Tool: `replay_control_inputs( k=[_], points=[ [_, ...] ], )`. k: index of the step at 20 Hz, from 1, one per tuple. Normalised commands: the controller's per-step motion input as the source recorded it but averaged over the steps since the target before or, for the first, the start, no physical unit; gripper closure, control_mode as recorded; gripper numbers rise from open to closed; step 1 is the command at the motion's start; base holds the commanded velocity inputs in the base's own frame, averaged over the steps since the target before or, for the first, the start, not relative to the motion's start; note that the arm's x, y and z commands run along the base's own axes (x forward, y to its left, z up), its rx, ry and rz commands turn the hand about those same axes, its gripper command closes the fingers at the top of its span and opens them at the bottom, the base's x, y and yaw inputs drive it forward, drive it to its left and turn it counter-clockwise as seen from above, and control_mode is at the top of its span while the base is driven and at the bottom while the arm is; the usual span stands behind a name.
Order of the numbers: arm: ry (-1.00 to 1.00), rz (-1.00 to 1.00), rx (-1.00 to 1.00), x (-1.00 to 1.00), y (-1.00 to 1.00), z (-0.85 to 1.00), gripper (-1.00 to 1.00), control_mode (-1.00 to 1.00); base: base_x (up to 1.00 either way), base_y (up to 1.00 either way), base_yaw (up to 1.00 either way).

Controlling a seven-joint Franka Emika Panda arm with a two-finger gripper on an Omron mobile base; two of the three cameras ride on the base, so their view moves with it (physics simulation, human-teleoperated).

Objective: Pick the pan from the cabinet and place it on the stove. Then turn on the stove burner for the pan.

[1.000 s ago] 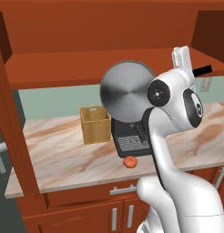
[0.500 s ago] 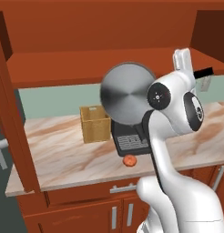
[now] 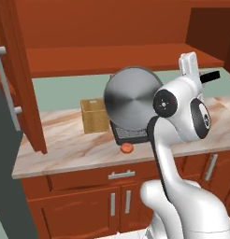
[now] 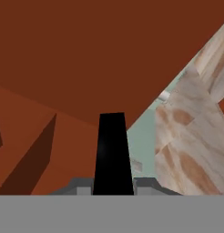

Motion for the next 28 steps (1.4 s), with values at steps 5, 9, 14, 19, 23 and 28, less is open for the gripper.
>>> replay_control_inputs(
  k=[5, 9, 14, 19, 23, 28],
  points=[
    [0.0, 0.0, 0.0, 0.0, 0.0, 0.0, 1.0, 1.0, -0.61, 0.0, -0.04],
    [0.0, 0.0, 0.0, 0.0, 0.0, 0.0, 1.0, 1.0, -0.59, 0.0, -0.08],
    [0.0, 0.0, 0.0, 0.0, 0.0, 0.0, 1.0, 1.0, -0.59, -0.04, -0.11],
    [0.0, 0.0, 0.0, 0.0, 0.0, 0.0, 1.0, 1.0, -0.6, -0.07, -0.12],
    [0.0, 0.0, 0.0, 0.0, 0.0, 0.0, 1.0, 1.0, -0.55, -0.05, -0.14],
    [0.0, 0.0, 0.0, 0.0, 0.0, 0.0, 1.0, 1.0, -0.51, -0.06, -0.18]
  ],
)
